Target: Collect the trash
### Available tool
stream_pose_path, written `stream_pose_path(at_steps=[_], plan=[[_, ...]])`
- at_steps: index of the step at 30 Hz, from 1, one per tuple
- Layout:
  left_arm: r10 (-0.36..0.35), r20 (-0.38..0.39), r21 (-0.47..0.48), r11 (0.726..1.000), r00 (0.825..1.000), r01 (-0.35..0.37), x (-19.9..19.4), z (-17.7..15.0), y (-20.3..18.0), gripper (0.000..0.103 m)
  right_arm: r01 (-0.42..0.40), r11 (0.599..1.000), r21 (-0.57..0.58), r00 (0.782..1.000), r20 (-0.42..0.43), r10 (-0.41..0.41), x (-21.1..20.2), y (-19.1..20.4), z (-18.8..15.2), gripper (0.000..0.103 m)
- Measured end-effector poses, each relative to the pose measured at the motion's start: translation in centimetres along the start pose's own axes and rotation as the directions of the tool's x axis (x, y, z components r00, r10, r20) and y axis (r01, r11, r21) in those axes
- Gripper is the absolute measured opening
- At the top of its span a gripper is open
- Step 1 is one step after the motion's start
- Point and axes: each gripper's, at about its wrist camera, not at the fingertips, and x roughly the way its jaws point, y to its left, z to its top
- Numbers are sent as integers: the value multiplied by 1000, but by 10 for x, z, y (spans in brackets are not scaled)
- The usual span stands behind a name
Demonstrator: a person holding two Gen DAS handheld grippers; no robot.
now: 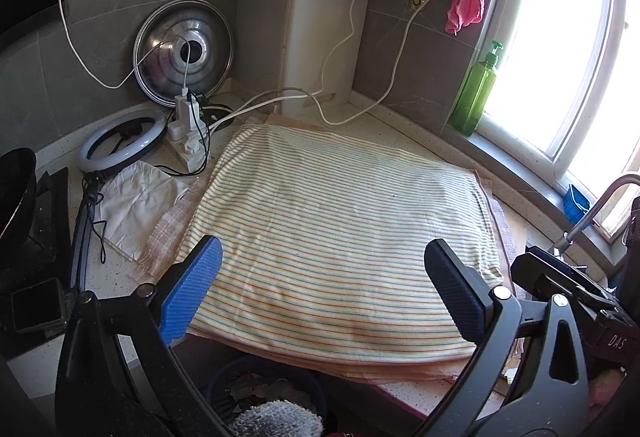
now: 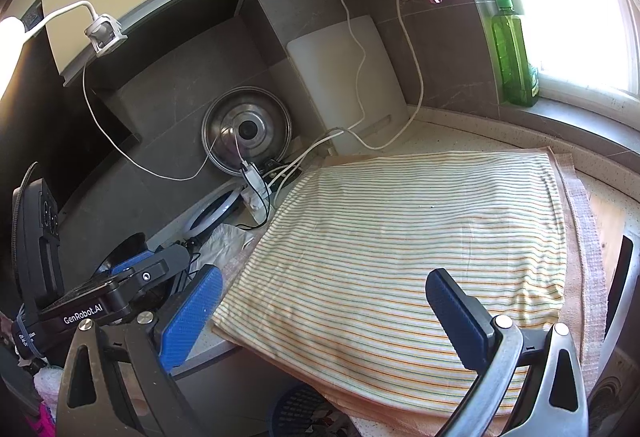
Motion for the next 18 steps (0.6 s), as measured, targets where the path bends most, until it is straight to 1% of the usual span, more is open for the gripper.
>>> stream_pose_path(at_steps=[7, 13, 18], plan=[[11, 7, 13, 1000, 1000, -11, 0, 0, -4, 103, 1, 1000, 5, 1000, -4, -1, 2, -1, 0, 103], [3, -1, 5, 1000, 1000, -3, 0, 0, -5, 103, 0, 1000, 9, 1000, -4, 0, 1, -2, 0, 103], [14, -1, 14, 1000, 1000, -14, 0, 0, -8, 103, -2, 1000, 13, 1000, -8, 2, 1, -2, -1, 103]])
